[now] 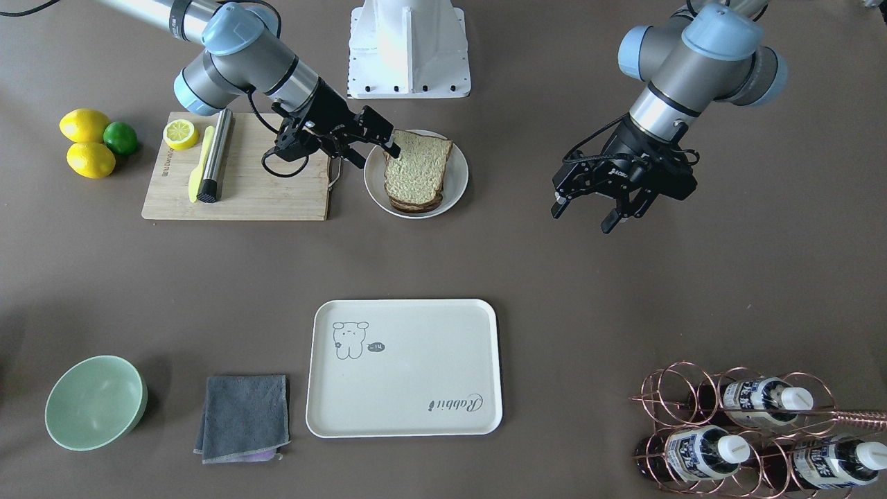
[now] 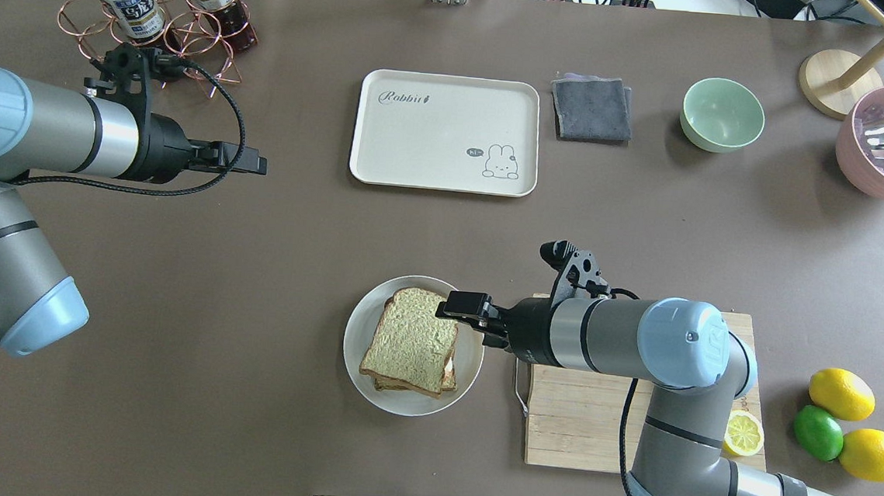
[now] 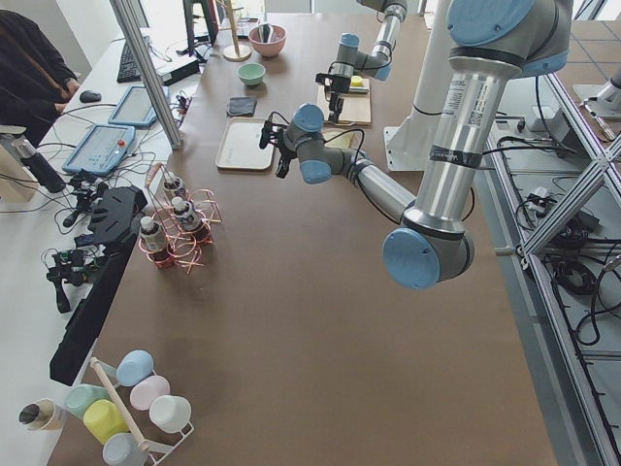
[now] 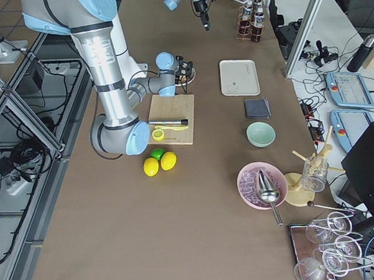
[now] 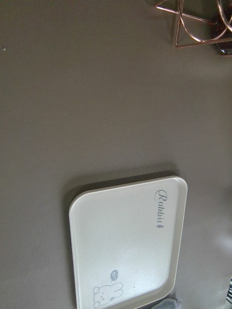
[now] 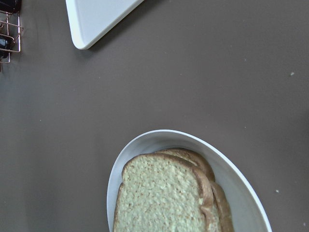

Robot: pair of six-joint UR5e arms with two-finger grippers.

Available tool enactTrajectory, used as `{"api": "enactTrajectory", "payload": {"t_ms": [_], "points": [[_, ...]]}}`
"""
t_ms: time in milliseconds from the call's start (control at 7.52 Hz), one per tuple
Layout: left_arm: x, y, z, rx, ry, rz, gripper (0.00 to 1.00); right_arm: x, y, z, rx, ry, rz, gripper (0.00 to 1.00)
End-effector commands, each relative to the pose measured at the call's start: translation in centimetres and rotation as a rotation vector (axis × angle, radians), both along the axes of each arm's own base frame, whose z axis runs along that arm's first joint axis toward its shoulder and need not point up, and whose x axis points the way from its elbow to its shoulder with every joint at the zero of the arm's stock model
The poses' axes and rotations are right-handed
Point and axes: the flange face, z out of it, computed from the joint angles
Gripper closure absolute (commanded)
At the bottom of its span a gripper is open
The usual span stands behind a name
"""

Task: Make sandwich and place on tray
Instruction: 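Press the top slice down with the right gripper and release it, then withdraw the right gripper while the left gripper moves to the plate rim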

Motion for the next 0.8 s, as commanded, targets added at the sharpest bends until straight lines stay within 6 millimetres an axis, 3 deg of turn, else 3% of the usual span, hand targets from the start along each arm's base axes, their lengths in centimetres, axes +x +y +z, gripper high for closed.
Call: {"api": "enactTrajectory", "payload": {"t_ms": [0,266,399,665], "points": [[2.1,0.6,-1.7,-0.047,0.043,0.005,0.03,3.9,-1.9,-3.9,-0.046,0.078,-0.009,0.01],[7.1,3.5,-4.0,-0.065,0.082,0.011,0.03,9.0,-7.1,-3.9,-0.116,0.171,0.039,0.01],[9.9,5.8,-4.8,-0.058,0.089,0.017,0.03,11.0,-9.9,-2.3,-0.081,0.257,0.076,0.01],[13.2,9.4,-5.6,-0.079,0.113,0.011,0.03,14.0,-14.0,0.9,0.011,0.498,0.068,0.01]]}}
